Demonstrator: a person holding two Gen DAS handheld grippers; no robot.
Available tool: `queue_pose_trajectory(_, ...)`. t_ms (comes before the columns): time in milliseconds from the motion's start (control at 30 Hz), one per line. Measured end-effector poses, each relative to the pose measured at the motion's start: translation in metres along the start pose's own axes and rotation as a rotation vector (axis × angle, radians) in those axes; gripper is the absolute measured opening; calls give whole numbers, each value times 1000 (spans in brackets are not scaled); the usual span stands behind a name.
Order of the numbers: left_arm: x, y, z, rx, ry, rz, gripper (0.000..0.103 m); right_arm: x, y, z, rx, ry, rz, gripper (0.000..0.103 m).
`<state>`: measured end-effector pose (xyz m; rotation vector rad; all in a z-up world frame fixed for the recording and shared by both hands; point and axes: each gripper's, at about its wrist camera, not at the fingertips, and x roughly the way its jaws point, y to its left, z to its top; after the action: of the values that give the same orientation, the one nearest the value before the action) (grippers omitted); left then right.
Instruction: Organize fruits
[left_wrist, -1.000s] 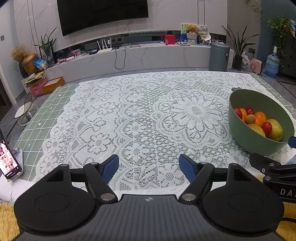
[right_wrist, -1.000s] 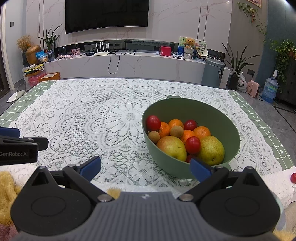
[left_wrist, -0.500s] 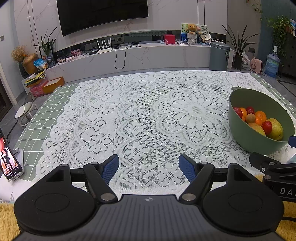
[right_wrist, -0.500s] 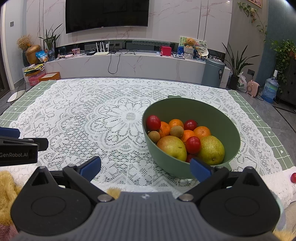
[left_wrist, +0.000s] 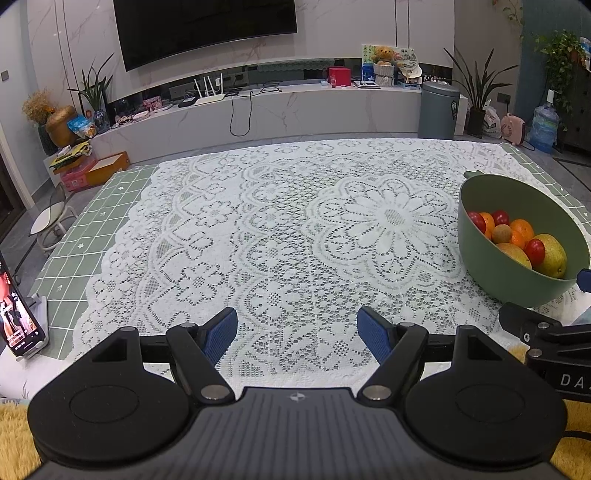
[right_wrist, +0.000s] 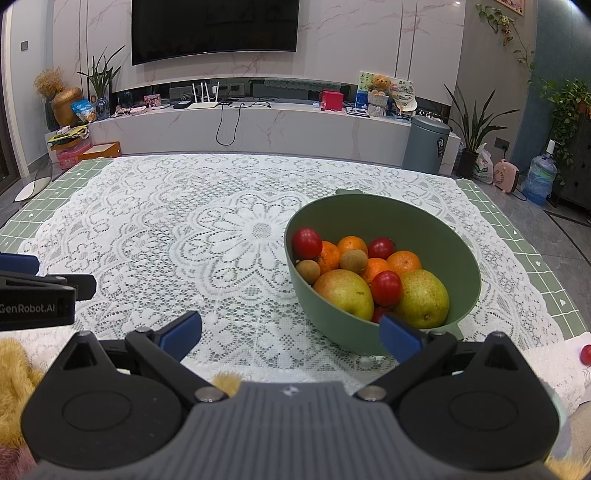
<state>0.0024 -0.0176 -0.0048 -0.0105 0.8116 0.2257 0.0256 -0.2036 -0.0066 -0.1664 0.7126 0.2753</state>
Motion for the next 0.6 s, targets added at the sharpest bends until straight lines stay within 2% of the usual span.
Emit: queue_pose_trajectory(600, 0, 0, 0, -3, 10, -1, 87, 0, 0, 0, 0, 1, 0, 99)
